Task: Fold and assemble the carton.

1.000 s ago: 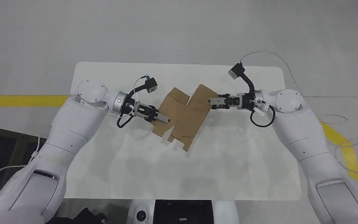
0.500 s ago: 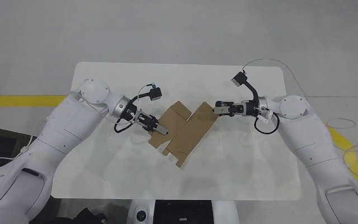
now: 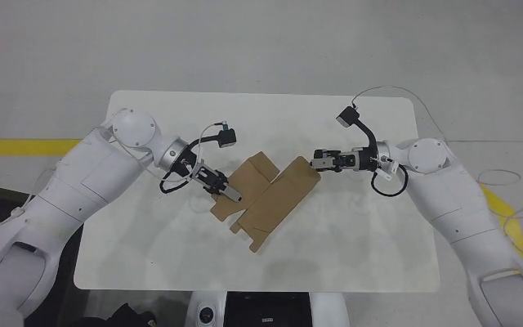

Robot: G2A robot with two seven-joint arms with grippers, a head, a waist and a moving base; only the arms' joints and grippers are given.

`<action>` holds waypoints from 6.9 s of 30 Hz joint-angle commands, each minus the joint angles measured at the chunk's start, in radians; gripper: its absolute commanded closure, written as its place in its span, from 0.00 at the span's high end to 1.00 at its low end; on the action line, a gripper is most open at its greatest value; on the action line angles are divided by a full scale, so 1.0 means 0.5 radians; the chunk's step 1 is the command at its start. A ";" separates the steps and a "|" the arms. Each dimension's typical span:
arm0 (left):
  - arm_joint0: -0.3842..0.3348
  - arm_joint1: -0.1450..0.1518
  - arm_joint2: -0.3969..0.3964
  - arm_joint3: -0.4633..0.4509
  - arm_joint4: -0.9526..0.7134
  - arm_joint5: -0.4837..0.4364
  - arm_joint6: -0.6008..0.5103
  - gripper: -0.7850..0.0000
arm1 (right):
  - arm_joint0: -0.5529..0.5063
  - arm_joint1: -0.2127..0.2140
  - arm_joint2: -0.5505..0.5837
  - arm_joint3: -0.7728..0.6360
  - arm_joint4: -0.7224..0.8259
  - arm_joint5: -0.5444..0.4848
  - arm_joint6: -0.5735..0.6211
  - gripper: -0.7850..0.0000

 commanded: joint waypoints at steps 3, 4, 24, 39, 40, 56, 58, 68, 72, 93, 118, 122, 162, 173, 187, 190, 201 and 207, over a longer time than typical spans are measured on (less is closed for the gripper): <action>-0.026 0.014 0.041 -0.029 0.003 0.000 0.000 0.00 | -0.017 -0.003 -0.005 -0.059 0.017 0.053 0.061 1.00; -0.032 0.017 0.050 -0.037 0.004 0.000 0.000 0.00 | -0.015 -0.004 -0.007 -0.055 0.031 0.061 0.089 1.00; -0.127 0.045 0.207 -0.071 0.011 -0.114 0.114 0.00 | 0.011 -0.042 -0.207 -0.090 0.253 0.201 0.229 1.00; -0.190 0.038 0.300 -0.010 -0.037 -0.131 0.131 0.00 | 0.054 -0.024 -0.302 -0.130 0.254 0.206 0.235 0.42; -0.193 0.037 0.303 -0.008 -0.043 -0.132 0.132 0.00 | 0.056 -0.024 -0.308 -0.126 0.257 0.205 0.234 0.40; -0.198 0.037 0.293 0.027 -0.125 -0.096 0.095 0.00 | 0.108 -0.021 -0.397 -0.107 0.293 0.183 0.212 0.04; -0.196 0.037 0.277 0.034 -0.139 -0.105 0.104 0.83 | 0.109 -0.021 -0.404 -0.106 0.311 0.177 0.206 0.00; -0.164 0.052 0.109 0.309 -0.198 -0.326 0.327 1.00 | 0.104 -0.022 -0.377 -0.056 0.466 0.148 0.176 0.00; -0.135 0.038 0.065 0.457 -0.225 -0.372 0.373 1.00 | 0.098 -0.030 -0.339 -0.006 0.536 0.138 0.167 0.00; 0.034 -0.127 -0.094 0.577 -0.433 -0.195 0.711 1.00 | -0.140 0.012 -0.074 -0.268 0.279 0.487 -0.409 0.00; 0.129 -0.163 -0.426 0.583 -0.550 -0.015 0.450 1.00 | -0.293 0.012 0.085 -0.387 -0.036 0.626 -0.616 0.00; 0.146 -0.163 -0.474 0.544 -0.521 -0.002 0.464 1.00 | -0.304 0.004 0.090 -0.405 -0.050 0.632 -0.627 0.00; 0.255 -0.275 -0.552 0.529 0.032 0.378 0.824 0.42 | -0.338 -0.068 0.159 -0.413 -0.150 0.646 -0.594 0.00; 0.264 -0.309 -0.558 0.547 0.139 0.391 0.859 0.18 | -0.354 -0.075 0.189 -0.418 -0.199 0.673 -0.579 0.00; 0.292 -0.330 -0.617 0.541 0.190 0.393 0.802 0.18 | -0.374 -0.085 0.228 -0.421 -0.231 0.693 -0.575 0.00; 0.302 -0.330 -0.634 0.530 0.202 0.394 0.786 0.10 | -0.379 -0.088 0.234 -0.421 -0.230 0.697 -0.576 0.00; 0.344 -0.331 -0.694 0.479 0.233 0.410 0.752 0.00 | -0.390 -0.098 0.253 -0.415 -0.238 0.720 -0.575 0.00; 0.355 -0.334 -0.728 0.468 0.242 0.419 0.757 0.00 | -0.391 -0.104 0.258 -0.420 -0.249 0.726 -0.563 0.00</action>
